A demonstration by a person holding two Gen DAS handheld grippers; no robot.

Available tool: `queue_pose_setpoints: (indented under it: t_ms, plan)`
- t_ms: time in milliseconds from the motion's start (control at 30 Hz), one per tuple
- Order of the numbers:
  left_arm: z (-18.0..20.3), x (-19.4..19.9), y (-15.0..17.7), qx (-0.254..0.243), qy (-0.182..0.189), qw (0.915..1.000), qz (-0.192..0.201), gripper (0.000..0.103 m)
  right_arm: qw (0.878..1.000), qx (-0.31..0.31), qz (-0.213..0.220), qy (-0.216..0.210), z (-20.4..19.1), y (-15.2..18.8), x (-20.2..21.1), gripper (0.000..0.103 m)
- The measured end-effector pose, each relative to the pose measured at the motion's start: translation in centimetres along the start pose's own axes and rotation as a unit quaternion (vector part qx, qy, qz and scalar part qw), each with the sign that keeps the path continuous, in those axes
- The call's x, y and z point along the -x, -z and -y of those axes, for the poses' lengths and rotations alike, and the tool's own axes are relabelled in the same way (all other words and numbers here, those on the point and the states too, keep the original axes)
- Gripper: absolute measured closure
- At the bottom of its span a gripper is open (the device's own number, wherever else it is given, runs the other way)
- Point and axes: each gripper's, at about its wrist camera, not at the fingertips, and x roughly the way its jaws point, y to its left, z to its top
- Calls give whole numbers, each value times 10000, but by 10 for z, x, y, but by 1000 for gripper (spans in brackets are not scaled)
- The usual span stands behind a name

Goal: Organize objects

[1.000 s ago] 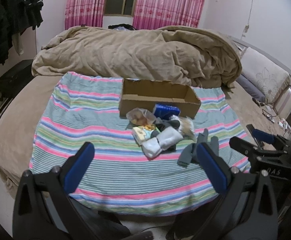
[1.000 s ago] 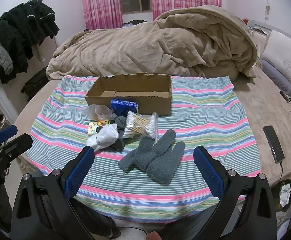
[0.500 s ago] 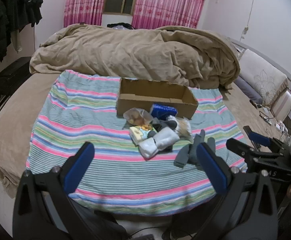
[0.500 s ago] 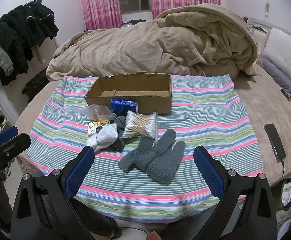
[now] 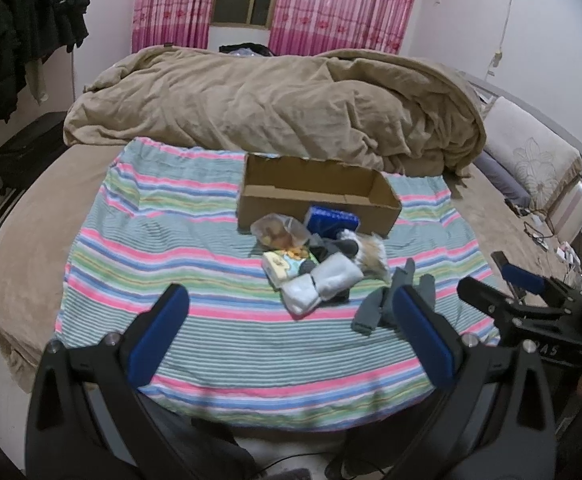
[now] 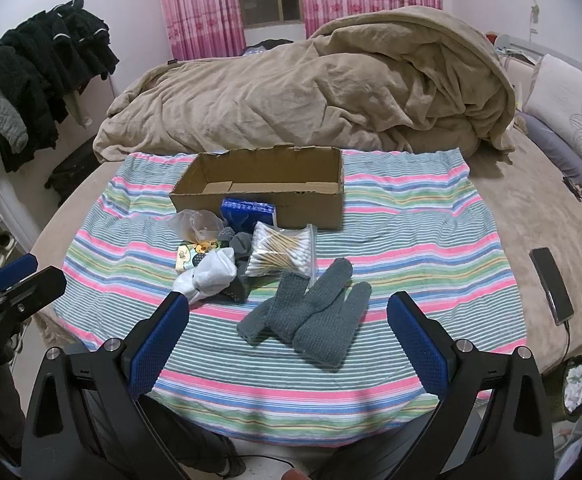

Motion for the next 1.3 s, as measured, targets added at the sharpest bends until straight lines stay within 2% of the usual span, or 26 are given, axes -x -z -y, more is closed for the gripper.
queue_pose_setpoints:
  t_ms: [1300]
  plan:
    - [5, 0, -2, -32, 76, 10000, -52, 1, 10000, -38, -65, -58, -4, 1, -6, 2]
